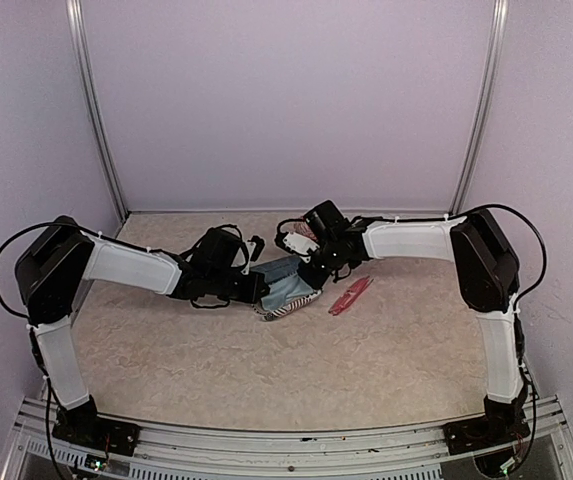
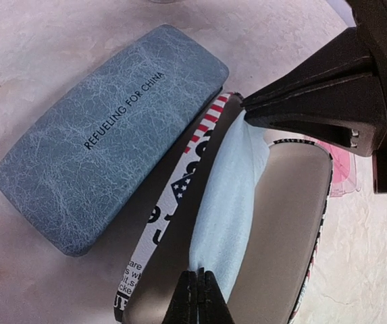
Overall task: Organize the sunglasses
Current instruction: Place the folded cleaning cloth in the sunglasses case.
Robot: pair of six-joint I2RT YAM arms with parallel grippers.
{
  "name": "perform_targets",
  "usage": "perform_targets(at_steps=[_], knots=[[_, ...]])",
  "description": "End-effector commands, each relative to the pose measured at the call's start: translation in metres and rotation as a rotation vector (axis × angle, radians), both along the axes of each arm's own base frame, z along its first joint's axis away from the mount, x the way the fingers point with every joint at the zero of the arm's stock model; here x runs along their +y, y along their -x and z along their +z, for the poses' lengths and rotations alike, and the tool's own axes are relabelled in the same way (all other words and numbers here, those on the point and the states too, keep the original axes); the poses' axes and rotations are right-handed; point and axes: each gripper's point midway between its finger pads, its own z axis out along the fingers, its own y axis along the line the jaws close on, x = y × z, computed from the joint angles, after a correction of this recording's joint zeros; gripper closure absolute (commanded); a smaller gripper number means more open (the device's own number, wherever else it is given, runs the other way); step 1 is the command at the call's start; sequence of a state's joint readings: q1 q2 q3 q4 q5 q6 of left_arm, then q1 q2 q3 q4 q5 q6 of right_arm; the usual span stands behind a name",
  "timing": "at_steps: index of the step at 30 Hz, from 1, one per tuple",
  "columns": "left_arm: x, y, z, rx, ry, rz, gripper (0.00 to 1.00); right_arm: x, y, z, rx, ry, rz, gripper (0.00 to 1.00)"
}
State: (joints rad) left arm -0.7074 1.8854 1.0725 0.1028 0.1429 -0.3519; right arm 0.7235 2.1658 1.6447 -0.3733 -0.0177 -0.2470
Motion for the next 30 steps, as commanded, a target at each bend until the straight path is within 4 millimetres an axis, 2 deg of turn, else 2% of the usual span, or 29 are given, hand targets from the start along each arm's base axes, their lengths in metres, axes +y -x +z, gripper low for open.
perform_targets(at_steps=[1,5,11,14,21,30], knots=[[0.002,-0.008,-0.002,-0.001,-0.021,0.027,1.0,-0.001,-0.013,-0.001,-0.02,0.013,-0.02,1.0],[0.003,-0.008,-0.003,-0.005,-0.031,0.036,0.88,0.0,-0.015,-0.002,-0.023,0.011,-0.021,0.99],[0.004,-0.009,-0.001,-0.017,-0.052,0.056,0.66,0.0,-0.016,-0.004,-0.021,0.012,-0.023,0.86],[0.004,-0.009,0.004,-0.032,-0.059,0.063,0.6,-0.001,-0.016,0.0,-0.029,0.008,-0.029,0.8],[-0.001,-0.005,0.026,-0.085,-0.057,0.07,0.55,-0.003,-0.015,0.02,-0.055,-0.025,-0.046,0.72],[0.007,-0.002,0.062,-0.148,-0.041,0.119,0.53,-0.006,-0.006,0.064,-0.092,-0.106,-0.076,0.69]])
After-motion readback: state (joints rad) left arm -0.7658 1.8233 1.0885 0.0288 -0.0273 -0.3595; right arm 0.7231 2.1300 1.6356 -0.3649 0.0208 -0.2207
